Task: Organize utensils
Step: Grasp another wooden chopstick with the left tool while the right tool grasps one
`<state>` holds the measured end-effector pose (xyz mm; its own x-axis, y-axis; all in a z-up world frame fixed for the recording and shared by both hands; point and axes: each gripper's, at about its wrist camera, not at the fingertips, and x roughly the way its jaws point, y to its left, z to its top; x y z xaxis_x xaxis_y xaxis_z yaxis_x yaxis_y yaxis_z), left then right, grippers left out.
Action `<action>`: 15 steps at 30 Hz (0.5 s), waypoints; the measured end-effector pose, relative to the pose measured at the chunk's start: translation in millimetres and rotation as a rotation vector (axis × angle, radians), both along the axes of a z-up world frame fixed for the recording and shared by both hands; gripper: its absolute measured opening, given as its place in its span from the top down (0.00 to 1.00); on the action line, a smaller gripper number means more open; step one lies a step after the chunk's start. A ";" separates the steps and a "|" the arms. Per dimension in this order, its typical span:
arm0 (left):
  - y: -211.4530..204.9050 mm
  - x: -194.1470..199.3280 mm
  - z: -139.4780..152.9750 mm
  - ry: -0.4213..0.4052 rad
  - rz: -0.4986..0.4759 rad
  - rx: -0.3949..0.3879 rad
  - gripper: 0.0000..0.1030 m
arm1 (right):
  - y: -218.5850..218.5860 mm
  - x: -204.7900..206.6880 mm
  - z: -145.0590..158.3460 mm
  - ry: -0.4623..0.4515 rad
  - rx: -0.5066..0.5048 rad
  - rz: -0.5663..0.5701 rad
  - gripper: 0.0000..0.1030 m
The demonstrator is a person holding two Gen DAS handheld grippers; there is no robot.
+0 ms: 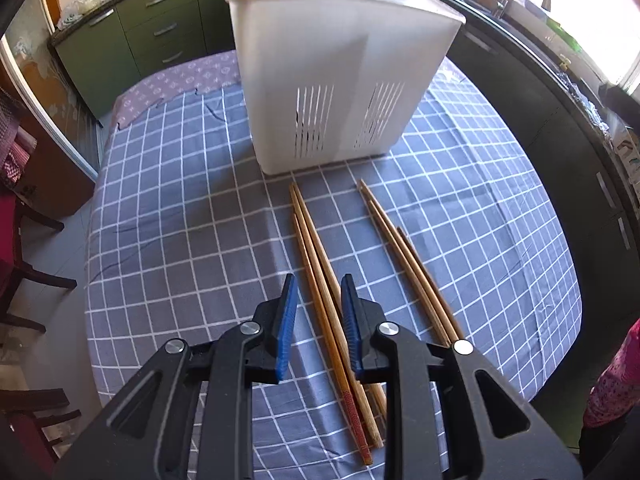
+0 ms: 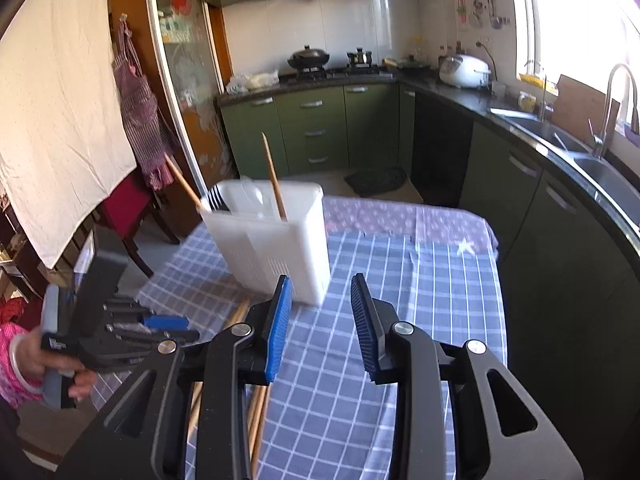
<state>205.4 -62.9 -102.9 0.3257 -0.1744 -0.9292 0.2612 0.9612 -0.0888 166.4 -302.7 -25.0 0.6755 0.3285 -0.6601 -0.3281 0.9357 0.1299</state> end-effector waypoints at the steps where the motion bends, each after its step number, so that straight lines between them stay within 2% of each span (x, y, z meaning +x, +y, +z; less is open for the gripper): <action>1: -2.4 0.5 -6.2 0.015 -0.001 0.005 0.79 | -3.4 -1.9 -14.4 0.031 -0.007 -0.003 0.70; 5: -8.8 4.0 -20.4 0.041 0.009 0.038 0.79 | -17.2 -2.5 -68.5 0.143 0.000 -0.023 0.70; 8: -11.7 7.9 -28.2 0.059 0.014 0.059 0.81 | -26.1 -3.6 -93.2 0.191 0.028 -0.034 0.70; 10: -12.8 11.6 -34.1 0.073 0.027 0.083 0.87 | -29.6 -2.4 -96.2 0.198 0.040 -0.038 0.70; 15: -10.5 15.4 -42.1 0.102 0.037 0.106 0.90 | -36.6 -5.9 -93.7 0.185 0.052 -0.039 0.69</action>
<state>220.8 -73.4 -145.0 0.2328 -0.0632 -0.9705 0.2198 0.9755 -0.0108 160.5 -339.3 -118.7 0.5573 0.3413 -0.7569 -0.2580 0.9377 0.2329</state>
